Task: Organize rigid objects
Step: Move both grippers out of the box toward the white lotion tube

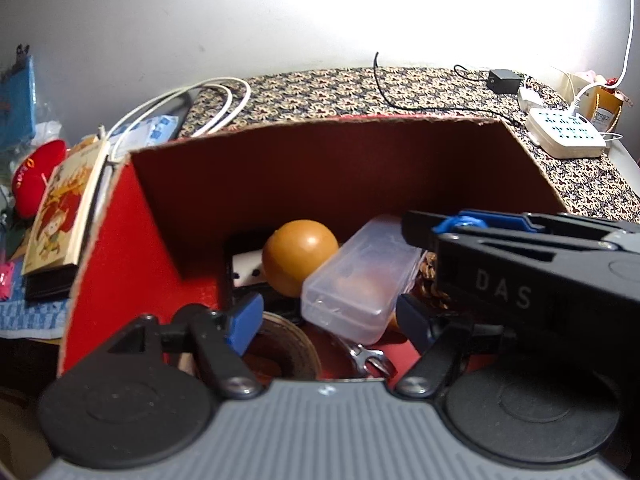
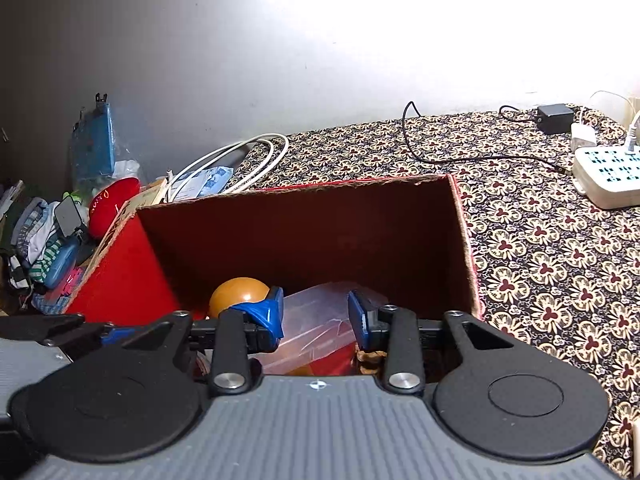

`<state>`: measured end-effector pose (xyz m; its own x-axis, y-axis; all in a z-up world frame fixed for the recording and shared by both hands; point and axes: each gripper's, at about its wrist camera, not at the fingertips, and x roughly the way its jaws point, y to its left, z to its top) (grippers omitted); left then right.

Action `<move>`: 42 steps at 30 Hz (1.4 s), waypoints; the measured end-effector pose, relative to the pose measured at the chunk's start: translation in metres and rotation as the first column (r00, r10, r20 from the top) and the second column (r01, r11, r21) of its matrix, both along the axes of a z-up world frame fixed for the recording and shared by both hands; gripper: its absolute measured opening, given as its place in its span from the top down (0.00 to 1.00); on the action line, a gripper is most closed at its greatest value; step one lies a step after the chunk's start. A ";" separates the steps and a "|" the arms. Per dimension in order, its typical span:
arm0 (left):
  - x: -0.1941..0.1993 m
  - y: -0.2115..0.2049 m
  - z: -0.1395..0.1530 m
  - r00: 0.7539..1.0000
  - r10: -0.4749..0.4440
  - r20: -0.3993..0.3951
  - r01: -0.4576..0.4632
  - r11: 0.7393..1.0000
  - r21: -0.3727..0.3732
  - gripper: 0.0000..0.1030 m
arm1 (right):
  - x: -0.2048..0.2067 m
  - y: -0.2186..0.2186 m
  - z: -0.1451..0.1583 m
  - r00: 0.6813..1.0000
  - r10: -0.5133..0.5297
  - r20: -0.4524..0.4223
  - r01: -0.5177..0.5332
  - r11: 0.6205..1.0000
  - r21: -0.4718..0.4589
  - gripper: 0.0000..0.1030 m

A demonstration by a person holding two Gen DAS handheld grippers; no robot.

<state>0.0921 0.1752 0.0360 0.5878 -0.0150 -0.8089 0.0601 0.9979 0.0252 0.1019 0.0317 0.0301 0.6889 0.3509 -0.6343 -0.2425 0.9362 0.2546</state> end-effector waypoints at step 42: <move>-0.111 -0.063 0.036 0.995 0.098 0.016 -0.099 0.994 0.052 0.19 | -0.110 -0.069 0.025 0.994 0.083 0.075 -0.085 0.996 0.025 0.78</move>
<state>-0.0190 0.1122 0.0716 0.5954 0.0857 -0.7988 -0.0388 0.9962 0.0780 -0.0086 -0.0374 0.0553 0.7004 0.4264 -0.5724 -0.3391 0.9045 0.2587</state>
